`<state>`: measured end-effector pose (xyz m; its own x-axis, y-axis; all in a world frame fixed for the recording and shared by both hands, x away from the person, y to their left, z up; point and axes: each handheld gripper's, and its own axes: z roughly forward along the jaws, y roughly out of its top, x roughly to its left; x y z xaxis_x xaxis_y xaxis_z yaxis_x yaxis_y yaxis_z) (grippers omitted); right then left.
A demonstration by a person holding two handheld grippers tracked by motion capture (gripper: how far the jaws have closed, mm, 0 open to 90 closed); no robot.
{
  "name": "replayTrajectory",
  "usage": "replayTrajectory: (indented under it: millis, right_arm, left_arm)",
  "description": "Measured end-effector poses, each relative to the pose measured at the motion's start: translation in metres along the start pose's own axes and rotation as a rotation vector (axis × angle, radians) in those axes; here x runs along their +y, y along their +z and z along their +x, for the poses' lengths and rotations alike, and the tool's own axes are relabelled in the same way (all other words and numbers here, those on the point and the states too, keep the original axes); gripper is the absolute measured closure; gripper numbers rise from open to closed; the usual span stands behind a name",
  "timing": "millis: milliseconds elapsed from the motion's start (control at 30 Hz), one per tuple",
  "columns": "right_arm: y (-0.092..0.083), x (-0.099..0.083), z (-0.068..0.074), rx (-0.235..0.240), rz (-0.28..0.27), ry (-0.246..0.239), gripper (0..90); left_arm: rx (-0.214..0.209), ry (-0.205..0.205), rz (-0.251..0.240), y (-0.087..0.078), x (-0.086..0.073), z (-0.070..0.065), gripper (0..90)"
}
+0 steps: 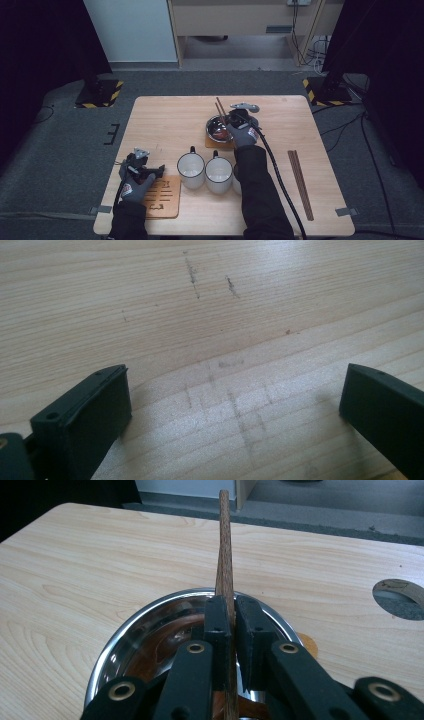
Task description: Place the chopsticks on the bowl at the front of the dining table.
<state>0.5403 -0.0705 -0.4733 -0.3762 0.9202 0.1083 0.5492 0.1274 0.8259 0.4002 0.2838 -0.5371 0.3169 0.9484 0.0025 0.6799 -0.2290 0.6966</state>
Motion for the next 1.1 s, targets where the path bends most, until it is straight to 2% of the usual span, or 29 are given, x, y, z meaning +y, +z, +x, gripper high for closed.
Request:
replayTrajectory:
  millis: [267, 633, 767, 967, 1100]
  right_arm:
    - [0.006, -0.003, -0.001, -0.025, 0.032, 0.008, 84.1]
    - [0.009, -0.006, -0.002, -0.031, 0.059, 0.008, 82.3]
    - [0.006, -0.004, -0.002, -0.021, 0.055, -0.004, 78.7]
    - [-0.002, -0.006, -0.007, -0.01, 0.039, -0.027, 78.4]
    - [0.0, -0.006, -0.006, -0.012, 0.052, -0.042, 78.8]
  left_arm:
    - [0.0, 0.0, 0.0, 0.0, 0.0, 0.0, 0.0]
    - [0.0, 0.0, 0.0, 0.0, 0.0, 0.0, 0.0]
    - [0.0, 0.0, 0.0, 0.0, 0.0, 0.0, 0.0]
    - [0.0, 0.0, 0.0, 0.0, 0.0, 0.0, 0.0]
    - [0.0, 0.0, 0.0, 0.0, 0.0, 0.0, 0.0]
